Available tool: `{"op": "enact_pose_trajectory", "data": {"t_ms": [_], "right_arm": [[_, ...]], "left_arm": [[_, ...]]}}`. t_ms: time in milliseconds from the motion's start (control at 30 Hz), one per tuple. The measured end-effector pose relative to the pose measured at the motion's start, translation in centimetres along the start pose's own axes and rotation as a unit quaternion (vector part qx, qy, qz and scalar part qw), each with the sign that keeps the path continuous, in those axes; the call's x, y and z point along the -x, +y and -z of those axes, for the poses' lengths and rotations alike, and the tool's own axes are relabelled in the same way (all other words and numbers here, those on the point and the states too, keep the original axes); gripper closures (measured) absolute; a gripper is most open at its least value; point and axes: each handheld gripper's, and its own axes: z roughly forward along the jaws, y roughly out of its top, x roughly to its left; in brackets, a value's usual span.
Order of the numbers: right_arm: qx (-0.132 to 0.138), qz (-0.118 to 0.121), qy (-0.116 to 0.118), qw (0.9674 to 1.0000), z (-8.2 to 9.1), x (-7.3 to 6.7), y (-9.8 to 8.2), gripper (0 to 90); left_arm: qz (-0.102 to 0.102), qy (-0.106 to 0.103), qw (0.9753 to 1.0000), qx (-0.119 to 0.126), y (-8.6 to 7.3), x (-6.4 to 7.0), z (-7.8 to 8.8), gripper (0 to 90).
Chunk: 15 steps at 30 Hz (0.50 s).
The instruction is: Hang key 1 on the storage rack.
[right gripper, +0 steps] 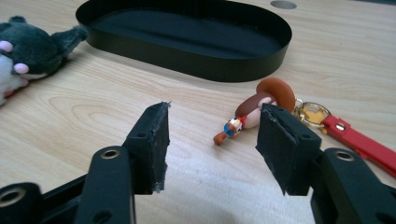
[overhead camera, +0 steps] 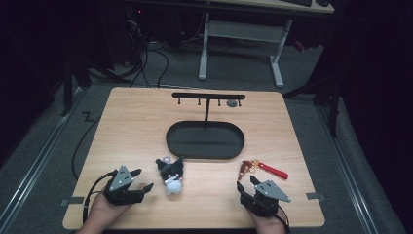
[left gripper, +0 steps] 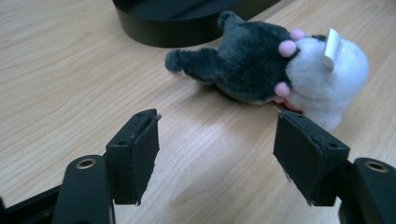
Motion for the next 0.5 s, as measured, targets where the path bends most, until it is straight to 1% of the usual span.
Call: {"op": "enact_pose_trajectory", "data": {"t_ms": [67, 100, 200, 233, 300, 333, 367, 467, 500], "right_arm": [[-0.001, 0.004, -0.001, 1.0000, -0.4, 0.1, 0.1, 41.9], [-0.002, 0.003, -0.005, 1.0000, -0.4, 0.2, 0.1, 41.9], [-0.001, -0.008, -0.008, 0.9999, -0.3, 0.6, -0.1, 41.7], [-0.006, -0.010, -0.007, 0.9999, -0.1, 0.9, -0.4, 41.5], [-0.007, -0.010, -0.007, 0.9999, 0.0, 0.9, -0.4, 41.5], [-0.006, -0.016, -0.009, 0.9998, 0.3, 1.1, -0.5, 41.3], [-0.006, -0.016, -0.009, 0.9998, 0.3, 1.1, -0.5, 41.3], [-0.001, -0.021, -0.012, 0.9997, 0.4, 1.2, -0.4, 41.0], [-0.004, -0.020, -0.014, 0.9997, 0.3, 1.1, -0.3, 40.9]], "left_arm": [[-0.004, 0.001, 1.0000, -0.002, 0.0, 0.0, 0.0, 31.0], [-0.003, 0.002, 1.0000, 0.002, 0.1, 0.0, 0.0, 31.0], [0.001, 0.005, 0.9999, 0.009, 0.4, -0.2, -0.2, 31.0], [0.000, 0.005, 1.0000, 0.007, 0.5, -0.3, -0.3, 31.0], [-0.002, 0.007, 1.0000, 0.006, 0.5, -0.3, -0.6, 31.0], [-0.002, 0.007, 1.0000, 0.006, 0.5, -0.3, -0.6, 30.9], [-0.002, 0.007, 1.0000, 0.006, 0.6, -0.3, -0.6, 30.9], [-0.002, 0.007, 0.9999, 0.007, 0.5, -0.3, -0.6, 30.8], [-0.002, 0.009, 0.9999, 0.007, 0.5, -0.3, -0.5, 30.7]]}}
